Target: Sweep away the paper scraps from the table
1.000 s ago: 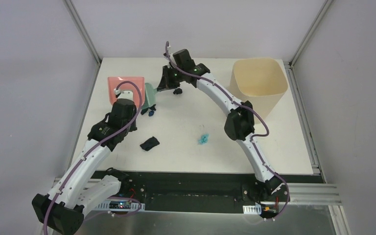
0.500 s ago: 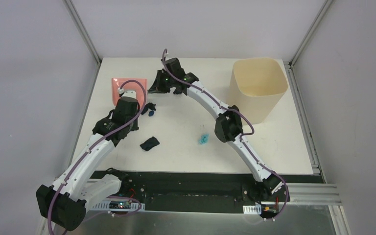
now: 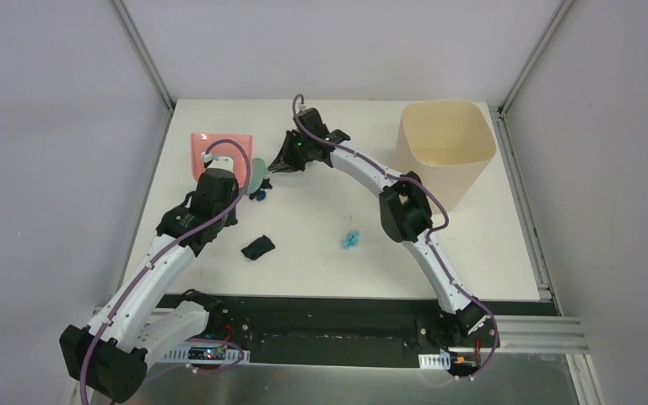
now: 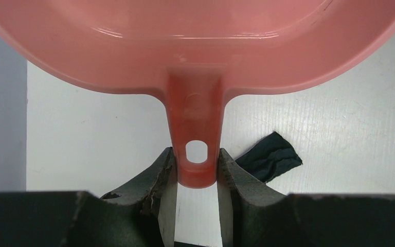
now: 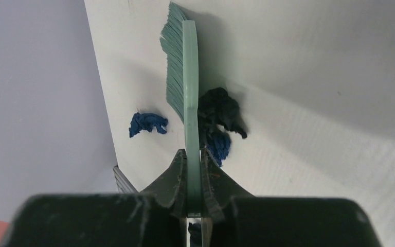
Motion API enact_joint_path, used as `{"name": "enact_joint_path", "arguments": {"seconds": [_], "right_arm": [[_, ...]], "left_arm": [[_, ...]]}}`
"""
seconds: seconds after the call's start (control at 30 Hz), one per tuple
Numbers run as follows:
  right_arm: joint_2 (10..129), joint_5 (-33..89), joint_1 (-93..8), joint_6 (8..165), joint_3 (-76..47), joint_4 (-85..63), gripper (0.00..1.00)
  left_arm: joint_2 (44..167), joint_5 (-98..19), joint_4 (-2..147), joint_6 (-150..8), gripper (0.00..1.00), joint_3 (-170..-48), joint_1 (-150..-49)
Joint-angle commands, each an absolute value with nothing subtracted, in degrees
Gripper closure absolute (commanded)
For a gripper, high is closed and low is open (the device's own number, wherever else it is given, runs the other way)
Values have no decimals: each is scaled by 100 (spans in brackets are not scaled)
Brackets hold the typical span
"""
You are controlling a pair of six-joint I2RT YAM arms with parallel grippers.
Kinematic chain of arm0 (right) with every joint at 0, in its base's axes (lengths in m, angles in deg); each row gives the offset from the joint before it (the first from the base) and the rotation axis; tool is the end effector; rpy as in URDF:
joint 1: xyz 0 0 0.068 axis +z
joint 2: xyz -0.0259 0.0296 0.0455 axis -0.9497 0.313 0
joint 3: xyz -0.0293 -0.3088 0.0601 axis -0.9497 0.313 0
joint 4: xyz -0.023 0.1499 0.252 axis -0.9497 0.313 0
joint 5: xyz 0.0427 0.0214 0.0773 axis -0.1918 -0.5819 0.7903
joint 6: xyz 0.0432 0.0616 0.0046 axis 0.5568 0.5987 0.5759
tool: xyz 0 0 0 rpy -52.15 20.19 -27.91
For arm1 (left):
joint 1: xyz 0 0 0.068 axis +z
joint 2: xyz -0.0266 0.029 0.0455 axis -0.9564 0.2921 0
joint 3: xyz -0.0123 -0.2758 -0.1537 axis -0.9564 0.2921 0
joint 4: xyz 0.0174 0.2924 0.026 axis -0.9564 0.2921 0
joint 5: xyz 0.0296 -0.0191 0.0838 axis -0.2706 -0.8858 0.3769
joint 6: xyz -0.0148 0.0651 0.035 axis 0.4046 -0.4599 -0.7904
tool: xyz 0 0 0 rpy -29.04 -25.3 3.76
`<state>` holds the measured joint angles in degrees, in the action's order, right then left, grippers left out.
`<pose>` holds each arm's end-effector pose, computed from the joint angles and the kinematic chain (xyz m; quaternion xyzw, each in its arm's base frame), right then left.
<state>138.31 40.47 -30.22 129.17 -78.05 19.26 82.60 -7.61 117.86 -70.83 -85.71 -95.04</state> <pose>0.4878 0.4618 0.1885 -0.0117 0.9009 0.4006 0.1666 0.2009 -0.0536 0.3038 0.0089 0.9132 0.0804 0.3995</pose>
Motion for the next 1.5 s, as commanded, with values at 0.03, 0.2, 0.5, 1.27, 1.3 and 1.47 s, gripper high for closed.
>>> {"name": "enact_joint_path", "arguments": {"seconds": [0.03,0.2,0.5,1.27,1.3,1.47], "right_arm": [[12543,4092,-3272,13040,-6255,1910,100],[11559,4041,-3498,12875,-4598,1625,100],[10083,3623,-4072,11834,-2813,1963,100],[8785,3567,-4182,4509,-2898,1287,100],[8890,3410,-4171,4119,-2904,1108,100],[9595,3196,-4105,3237,-3230,738,100]], "left_arm": [[8031,-699,11476,-7209,100,-8583,-9446],[7983,-637,11526,-7234,100,-8572,-9446],[7920,-823,11510,-7267,100,-8569,-9446],[8166,-1262,11536,-7191,100,-8626,-9448],[8136,-1279,11521,-7192,100,-8595,-9446],[8173,-1314,11490,-7219,100,-8588,-9446]]}}
